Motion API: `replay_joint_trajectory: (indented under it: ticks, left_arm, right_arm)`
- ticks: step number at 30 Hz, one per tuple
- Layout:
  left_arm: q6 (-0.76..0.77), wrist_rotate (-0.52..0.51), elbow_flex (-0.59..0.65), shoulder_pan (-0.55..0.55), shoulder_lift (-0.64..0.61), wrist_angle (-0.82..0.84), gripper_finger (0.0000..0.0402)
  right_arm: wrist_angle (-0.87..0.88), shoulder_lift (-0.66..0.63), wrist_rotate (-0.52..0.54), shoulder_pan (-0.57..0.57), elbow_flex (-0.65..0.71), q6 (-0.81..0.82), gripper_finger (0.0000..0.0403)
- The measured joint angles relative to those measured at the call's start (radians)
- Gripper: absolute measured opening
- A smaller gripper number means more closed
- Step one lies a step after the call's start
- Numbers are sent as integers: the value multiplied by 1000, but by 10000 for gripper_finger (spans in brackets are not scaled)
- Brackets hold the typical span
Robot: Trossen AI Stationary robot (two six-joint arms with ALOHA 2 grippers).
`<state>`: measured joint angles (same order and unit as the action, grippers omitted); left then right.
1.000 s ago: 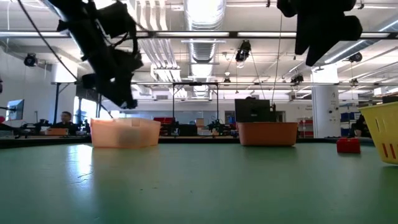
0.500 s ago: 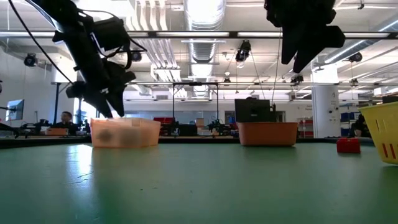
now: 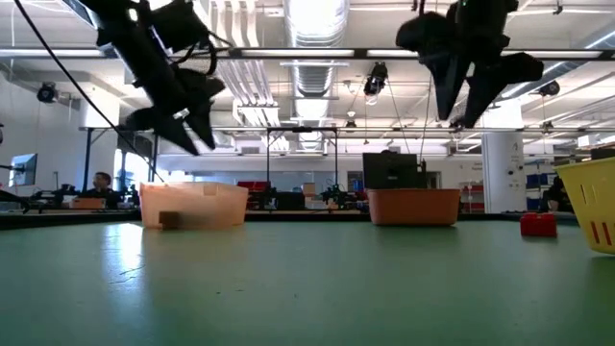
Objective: Sort & place blocks by color
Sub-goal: Put the red game piece into the yellow bin
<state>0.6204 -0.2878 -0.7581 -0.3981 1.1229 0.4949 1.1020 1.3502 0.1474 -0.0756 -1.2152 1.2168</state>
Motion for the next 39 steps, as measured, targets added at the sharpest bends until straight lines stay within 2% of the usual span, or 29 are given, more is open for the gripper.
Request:
replay_joint_trajectory:
  ticks: [9,15,26,33,39]
  left_arm:
    - [-136,-13,-87,0,0,-132,185]
    - [-203,-76,-103,0,0,-199,185]
    - [-219,-206,-103,-1,2,-234,185]
    - [-263,-267,-103,-2,2,-243,185]
    - [-318,-276,-102,-2,2,-270,185]
  right_arm:
    - [45,-7,-69,46,92,123,187]
    - [26,-49,-69,46,219,279,219]
    - [-164,-153,-68,25,462,564,277]
    - [-251,-142,-69,-3,529,654,283]
    - [-317,-104,-69,-3,576,686,280]
